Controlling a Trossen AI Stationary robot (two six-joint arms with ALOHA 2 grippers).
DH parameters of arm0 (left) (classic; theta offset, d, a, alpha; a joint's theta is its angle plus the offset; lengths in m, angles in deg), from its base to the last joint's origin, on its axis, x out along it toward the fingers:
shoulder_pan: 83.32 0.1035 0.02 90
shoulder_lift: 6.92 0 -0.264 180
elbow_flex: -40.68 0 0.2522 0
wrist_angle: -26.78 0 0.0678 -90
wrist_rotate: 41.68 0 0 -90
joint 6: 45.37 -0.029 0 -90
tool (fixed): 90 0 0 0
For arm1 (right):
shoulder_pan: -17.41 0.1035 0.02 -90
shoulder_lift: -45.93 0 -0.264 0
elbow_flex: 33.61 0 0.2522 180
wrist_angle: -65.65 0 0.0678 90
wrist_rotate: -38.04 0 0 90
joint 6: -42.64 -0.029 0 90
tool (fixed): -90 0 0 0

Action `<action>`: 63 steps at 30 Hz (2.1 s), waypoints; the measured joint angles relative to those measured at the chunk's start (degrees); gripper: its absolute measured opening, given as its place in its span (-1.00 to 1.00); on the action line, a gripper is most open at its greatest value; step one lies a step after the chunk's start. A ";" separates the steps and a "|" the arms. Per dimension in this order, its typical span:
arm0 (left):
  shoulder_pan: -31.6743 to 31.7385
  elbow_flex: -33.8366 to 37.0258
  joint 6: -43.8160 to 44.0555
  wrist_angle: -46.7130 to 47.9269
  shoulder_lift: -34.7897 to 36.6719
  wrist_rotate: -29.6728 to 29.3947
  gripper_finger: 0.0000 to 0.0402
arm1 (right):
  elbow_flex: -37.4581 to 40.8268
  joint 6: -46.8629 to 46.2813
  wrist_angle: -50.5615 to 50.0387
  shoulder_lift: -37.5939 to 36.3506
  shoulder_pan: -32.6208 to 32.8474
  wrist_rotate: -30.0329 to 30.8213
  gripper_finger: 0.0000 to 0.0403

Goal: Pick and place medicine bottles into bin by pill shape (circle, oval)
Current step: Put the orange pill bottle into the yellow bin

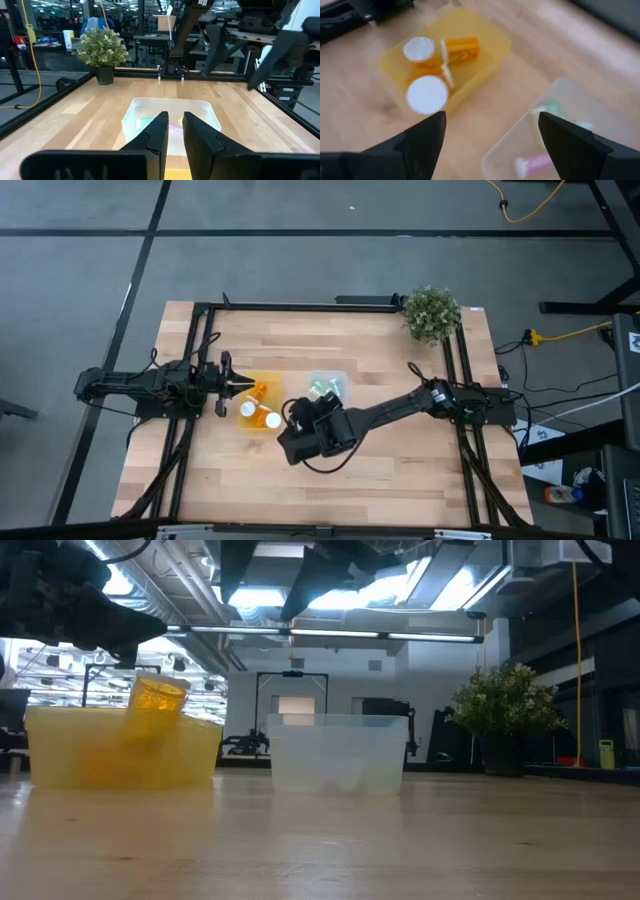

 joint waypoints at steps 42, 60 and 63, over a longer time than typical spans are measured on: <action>0.01 0.00 0.04 0.07 0.00 0.44 -0.75 | 1.90 11.92 22.38 7.43 -5.40 -14.87 0.06; 0.00 0.00 0.05 0.07 0.01 0.44 -0.75 | 1.90 18.47 22.12 7.43 -6.65 -17.79 0.06; 0.00 0.00 0.09 0.07 0.02 0.44 -0.75 | 1.90 19.48 22.20 7.43 -7.15 -17.88 0.06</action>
